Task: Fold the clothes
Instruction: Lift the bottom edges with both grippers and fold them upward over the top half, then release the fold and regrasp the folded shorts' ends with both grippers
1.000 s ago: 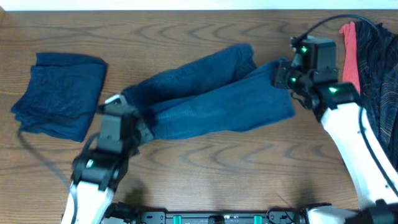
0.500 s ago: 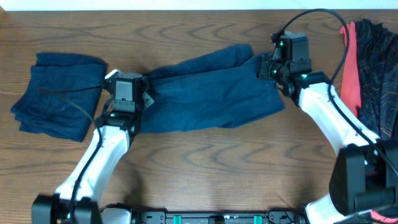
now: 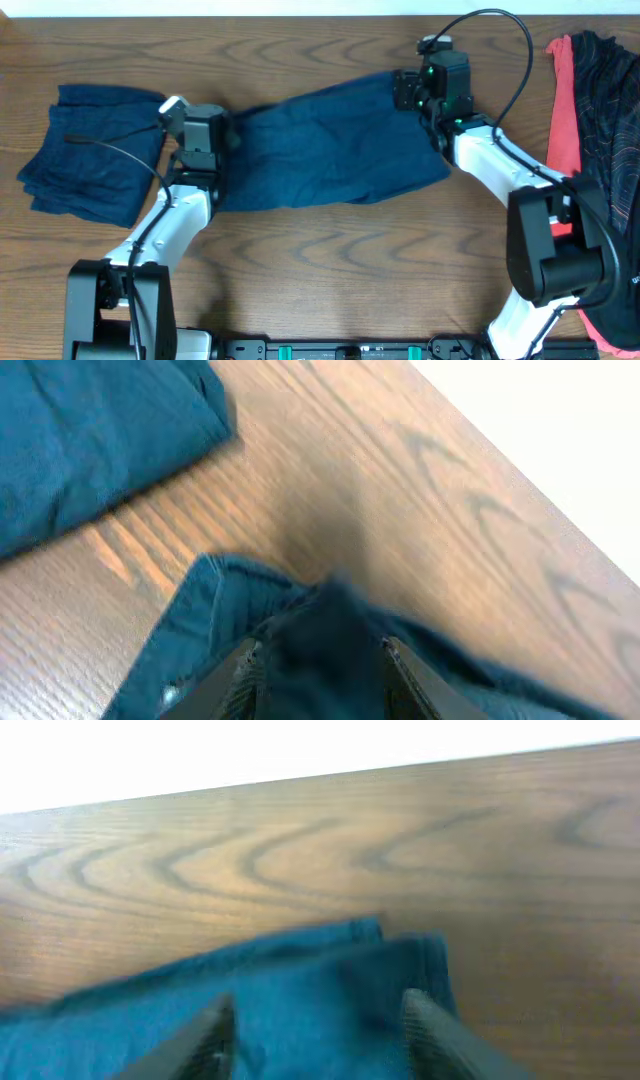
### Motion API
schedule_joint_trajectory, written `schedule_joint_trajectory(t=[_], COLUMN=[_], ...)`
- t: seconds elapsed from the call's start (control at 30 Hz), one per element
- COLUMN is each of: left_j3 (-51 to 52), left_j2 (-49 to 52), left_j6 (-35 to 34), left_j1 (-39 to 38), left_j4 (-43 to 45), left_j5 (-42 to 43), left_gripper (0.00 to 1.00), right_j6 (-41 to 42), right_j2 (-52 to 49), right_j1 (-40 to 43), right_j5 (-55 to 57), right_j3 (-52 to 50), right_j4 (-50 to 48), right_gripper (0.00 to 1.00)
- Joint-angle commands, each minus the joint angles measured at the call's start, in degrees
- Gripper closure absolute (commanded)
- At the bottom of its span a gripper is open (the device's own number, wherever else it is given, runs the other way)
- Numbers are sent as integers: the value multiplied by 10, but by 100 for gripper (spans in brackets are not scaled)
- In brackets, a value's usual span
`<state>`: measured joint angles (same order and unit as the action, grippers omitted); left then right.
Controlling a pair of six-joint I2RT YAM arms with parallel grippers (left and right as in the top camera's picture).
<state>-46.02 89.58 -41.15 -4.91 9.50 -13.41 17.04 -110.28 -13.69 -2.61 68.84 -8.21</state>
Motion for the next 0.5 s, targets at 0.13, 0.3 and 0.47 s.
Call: schedule_joint_trajectory(t=[0.13, 0.3, 0.47], left_j3=[0, 0, 0], left_j2=[-22, -31, -31], left_j6=[34, 45, 52], left_j1=[16, 16, 16], left_j4=[-59, -168, -245], left_j5=[139, 214, 213], left_gripper=[60, 60, 59], right_j6=[-21, -22, -42], right_j2=[47, 92, 67], right_j1=[26, 68, 85], right_j5=[28, 9, -28], right_j3=[9, 9, 3], right_j4=[119, 258, 342], right_gripper=[23, 21, 23])
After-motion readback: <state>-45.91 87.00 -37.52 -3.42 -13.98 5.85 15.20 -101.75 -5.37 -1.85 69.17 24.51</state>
